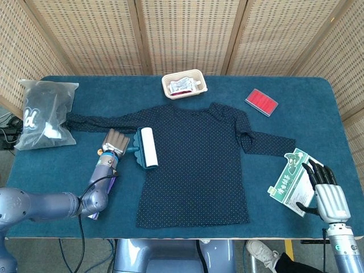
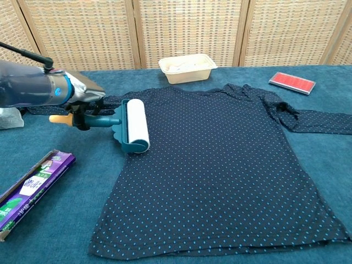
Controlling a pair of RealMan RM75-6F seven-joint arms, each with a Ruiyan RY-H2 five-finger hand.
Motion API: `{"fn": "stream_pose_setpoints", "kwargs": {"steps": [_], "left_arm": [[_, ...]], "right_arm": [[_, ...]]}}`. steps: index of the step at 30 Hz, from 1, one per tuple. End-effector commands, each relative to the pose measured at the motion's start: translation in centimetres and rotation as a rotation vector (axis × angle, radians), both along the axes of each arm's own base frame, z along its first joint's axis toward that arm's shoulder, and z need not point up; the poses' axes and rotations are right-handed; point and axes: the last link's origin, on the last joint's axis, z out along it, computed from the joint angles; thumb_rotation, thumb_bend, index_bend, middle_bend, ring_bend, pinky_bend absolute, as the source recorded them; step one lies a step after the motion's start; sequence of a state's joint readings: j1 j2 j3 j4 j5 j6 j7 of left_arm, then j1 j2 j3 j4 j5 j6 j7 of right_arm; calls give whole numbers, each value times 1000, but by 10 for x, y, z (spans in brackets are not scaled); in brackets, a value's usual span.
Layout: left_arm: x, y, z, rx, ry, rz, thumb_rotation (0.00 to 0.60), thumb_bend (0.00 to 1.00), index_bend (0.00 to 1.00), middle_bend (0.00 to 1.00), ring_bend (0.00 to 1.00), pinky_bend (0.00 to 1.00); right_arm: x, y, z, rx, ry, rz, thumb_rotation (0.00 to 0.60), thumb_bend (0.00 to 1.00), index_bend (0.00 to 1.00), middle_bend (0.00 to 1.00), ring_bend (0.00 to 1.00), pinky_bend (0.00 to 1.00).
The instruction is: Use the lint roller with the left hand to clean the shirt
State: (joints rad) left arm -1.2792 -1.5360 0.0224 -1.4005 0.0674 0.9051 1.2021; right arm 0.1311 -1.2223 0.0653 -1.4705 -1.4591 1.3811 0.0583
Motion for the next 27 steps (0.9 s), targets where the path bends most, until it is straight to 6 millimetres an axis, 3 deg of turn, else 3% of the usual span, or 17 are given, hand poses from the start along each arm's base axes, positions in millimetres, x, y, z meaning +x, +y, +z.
{"fn": "stream_pose_setpoints", "kwargs": {"steps": [1,4,17,22,27], "left_arm": [[15,-1,-8,-9,-6,-19,600,1000,860,702,686,634],[38,-5,-22,-34,-10,-56,600,1000,861,702,686,634],[91,-17,-65,-70,-29,-87,600,1000,860,702,686,634],[100,-19,-68,-67,-42,-88,600,1000,858,703,686,634],[93,-16,-60,-53,-42,-79,600,1000,859,702,686,634]], "right_arm": [[-1,-1,1,-2,-1,-2,600,160,0,0,0,12],[-2,-1,2,-8,-4,-4,600,160,0,0,0,12],[-3,-1,3,-5,-8,-4,600,159,0,0,0,12],[-4,-1,2,-3,-5,-9,600,159,0,0,0,12],[-4,-1,1,-1,0,-9,600,159,0,0,0,12]]}}
